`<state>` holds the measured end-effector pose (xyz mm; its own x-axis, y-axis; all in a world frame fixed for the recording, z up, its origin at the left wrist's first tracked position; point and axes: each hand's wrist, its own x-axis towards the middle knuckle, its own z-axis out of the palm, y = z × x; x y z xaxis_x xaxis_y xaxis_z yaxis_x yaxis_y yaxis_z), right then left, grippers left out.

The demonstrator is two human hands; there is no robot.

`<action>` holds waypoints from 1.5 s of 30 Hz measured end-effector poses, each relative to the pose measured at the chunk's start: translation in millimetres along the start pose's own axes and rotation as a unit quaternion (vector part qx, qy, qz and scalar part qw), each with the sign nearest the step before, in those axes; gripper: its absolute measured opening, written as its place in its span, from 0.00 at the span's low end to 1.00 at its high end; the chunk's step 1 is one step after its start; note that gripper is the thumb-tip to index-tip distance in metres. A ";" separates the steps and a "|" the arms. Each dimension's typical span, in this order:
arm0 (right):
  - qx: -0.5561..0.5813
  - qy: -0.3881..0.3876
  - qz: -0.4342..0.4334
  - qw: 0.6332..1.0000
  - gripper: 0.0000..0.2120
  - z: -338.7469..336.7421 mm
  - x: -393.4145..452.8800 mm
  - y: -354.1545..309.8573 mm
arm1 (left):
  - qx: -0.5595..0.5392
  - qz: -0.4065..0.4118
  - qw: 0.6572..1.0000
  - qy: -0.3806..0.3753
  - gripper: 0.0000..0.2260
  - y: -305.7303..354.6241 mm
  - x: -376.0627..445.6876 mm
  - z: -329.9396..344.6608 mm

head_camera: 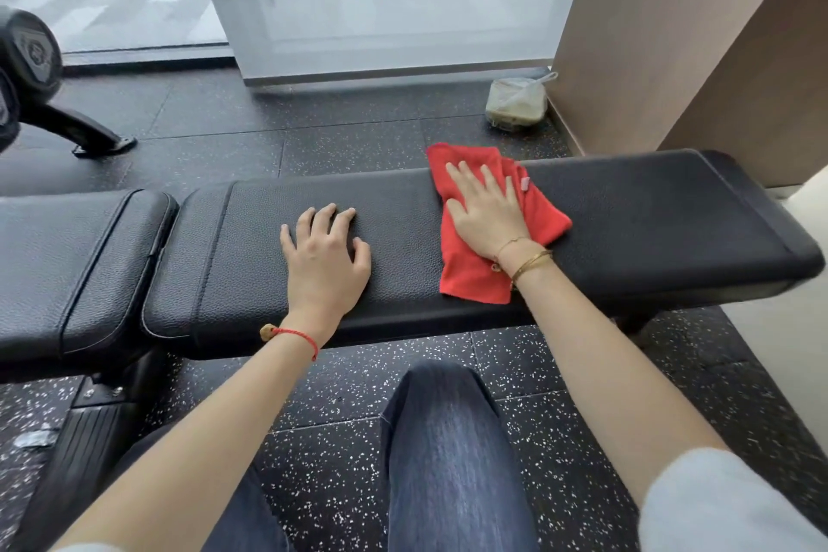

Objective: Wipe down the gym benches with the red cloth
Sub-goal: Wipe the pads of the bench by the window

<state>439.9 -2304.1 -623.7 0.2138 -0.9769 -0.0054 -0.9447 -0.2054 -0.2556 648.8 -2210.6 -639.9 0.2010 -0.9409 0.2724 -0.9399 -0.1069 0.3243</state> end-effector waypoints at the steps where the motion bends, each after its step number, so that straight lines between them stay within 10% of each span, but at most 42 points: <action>1: -0.003 -0.001 -0.023 1.000 0.28 2.8 -7.4 -6.5 | 0.000 -0.001 1.000 0.002 0.20 -0.1 -0.2 -0.5; 7: 0.001 0.028 -0.064 0.998 0.27 -2.2 -57.4 27.1 | -0.006 0.002 1.000 0.009 0.20 0.0 -1.1 -0.1; 17: 0.012 0.051 0.123 0.991 0.26 -35.7 -30.6 139.5 | 0.009 0.006 1.000 0.020 0.19 1.2 -0.6 1.4; 22: 0.020 0.041 0.145 0.988 0.27 -30.5 9.1 100.4 | 0.009 0.006 1.000 0.017 0.20 2.0 -0.4 1.0; 34: 0.008 0.025 -0.102 0.994 0.27 8.2 -33.4 -13.9 | -0.017 0.005 0.999 0.035 0.18 -4.2 1.9 2.4; 45: 0.012 0.012 0.043 0.999 0.28 -4.3 -1.6 -1.1 | 0.018 0.010 0.998 0.067 0.16 -54.9 4.0 -28.3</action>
<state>439.5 -2302.6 -619.2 0.1260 -0.9920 -0.0046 -0.9529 -0.1197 -0.2788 709.0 -2199.4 -631.0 0.2149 -0.8918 0.3981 -0.9528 -0.1019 0.2859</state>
